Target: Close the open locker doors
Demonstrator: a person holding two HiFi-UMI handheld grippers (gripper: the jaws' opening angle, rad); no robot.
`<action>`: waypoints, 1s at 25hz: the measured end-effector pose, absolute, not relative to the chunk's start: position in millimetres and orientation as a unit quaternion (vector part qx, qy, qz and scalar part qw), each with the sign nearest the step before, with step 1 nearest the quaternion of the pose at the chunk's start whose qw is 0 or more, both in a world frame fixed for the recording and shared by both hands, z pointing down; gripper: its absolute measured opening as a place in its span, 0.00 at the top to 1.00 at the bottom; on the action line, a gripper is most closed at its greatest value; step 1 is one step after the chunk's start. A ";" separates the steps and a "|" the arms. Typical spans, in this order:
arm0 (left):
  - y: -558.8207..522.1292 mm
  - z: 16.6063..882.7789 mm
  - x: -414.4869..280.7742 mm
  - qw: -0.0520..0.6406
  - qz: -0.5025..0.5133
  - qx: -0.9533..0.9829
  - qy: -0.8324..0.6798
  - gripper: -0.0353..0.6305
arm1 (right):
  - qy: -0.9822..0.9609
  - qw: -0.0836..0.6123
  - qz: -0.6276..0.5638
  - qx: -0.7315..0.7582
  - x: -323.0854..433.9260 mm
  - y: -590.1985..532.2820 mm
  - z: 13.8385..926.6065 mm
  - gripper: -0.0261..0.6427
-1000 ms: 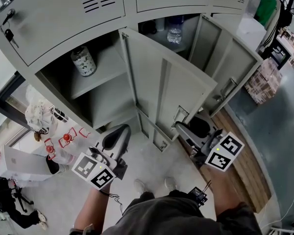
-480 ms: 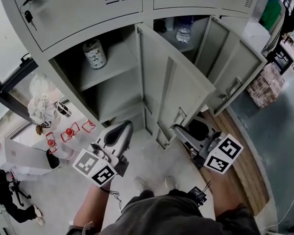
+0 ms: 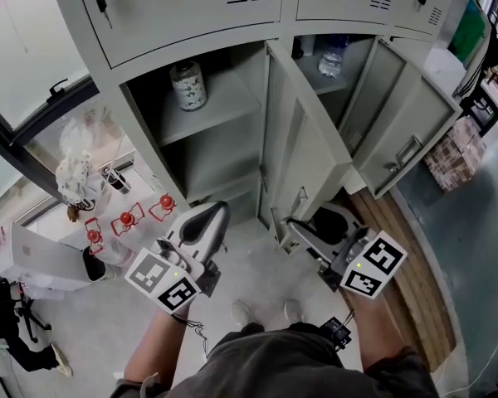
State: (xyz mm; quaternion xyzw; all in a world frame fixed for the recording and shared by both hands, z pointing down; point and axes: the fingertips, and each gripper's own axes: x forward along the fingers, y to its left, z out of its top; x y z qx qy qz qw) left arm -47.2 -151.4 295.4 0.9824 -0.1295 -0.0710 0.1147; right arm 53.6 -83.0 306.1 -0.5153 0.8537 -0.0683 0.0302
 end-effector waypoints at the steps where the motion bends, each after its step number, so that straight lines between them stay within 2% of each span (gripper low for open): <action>1: -152.0 295.2 -51.1 0.114 -0.071 0.982 -0.131 0.94 | 0.856 0.031 -0.068 -0.511 47.6 -84.4 306.0 0.73; 25: -184.3 296.8 -129.4 0.111 -0.080 0.972 -0.192 0.94 | 0.894 0.028 -0.073 -0.441 -42.7 -139.2 305.2 0.75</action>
